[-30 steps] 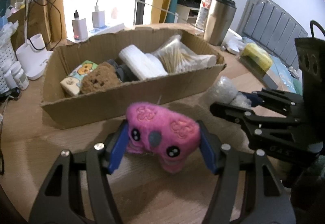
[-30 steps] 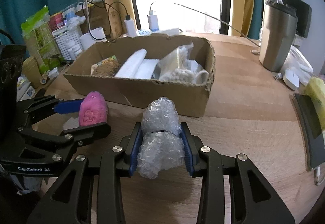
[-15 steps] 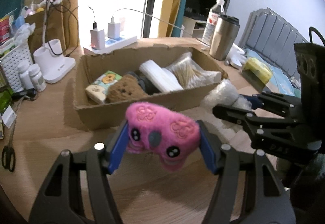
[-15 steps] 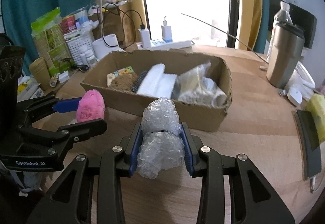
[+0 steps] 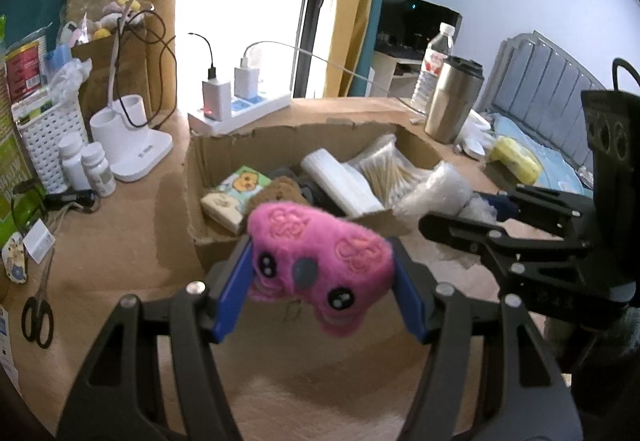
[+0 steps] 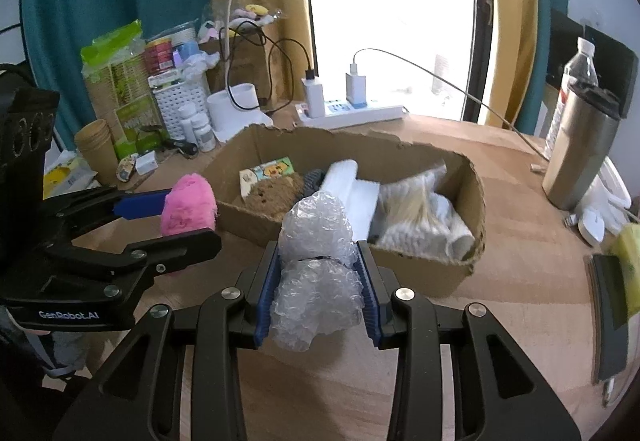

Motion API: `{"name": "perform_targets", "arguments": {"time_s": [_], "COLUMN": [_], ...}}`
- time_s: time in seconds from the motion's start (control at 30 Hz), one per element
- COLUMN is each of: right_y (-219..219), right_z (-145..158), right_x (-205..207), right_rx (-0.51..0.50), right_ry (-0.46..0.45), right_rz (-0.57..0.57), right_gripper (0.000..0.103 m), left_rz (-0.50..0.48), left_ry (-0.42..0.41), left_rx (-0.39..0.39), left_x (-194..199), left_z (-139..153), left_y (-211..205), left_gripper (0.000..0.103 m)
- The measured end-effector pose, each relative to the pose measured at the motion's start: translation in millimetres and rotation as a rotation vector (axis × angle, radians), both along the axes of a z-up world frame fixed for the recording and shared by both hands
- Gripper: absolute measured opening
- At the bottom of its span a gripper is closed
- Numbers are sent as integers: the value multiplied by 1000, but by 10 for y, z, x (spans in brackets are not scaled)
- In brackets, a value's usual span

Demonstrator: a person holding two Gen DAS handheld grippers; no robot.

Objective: Organize soft objects
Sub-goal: 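Carry the pink plush with the left tool while the right tool carries the bubble wrap over the box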

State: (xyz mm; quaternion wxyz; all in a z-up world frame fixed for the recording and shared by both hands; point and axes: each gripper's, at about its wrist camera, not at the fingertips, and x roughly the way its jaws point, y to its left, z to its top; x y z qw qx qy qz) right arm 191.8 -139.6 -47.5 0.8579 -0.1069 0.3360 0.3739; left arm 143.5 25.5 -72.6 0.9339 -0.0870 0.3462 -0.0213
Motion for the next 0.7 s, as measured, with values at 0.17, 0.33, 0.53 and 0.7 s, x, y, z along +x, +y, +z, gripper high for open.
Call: {"name": "perform_targets", "arguments": {"time_s": [0.17, 0.33, 0.53, 0.7], "right_y": [41, 74, 114, 141], "right_z": [81, 140, 163, 151], "right_x": [51, 109, 197, 282], "right_rx": [12, 20, 26, 30], "right_ry": [-14, -24, -27, -20], "right_rz": [6, 13, 21, 22], "right_gripper": [38, 38, 38, 38], "left_rz": [14, 22, 35, 48], "left_ry": [-14, -23, -22, -11], "left_rx": [1, 5, 7, 3], "left_x": [50, 108, 192, 284], "left_z": [59, 104, 119, 85], "left_y": [69, 113, 168, 225], "left_gripper": [65, 65, 65, 65]}}
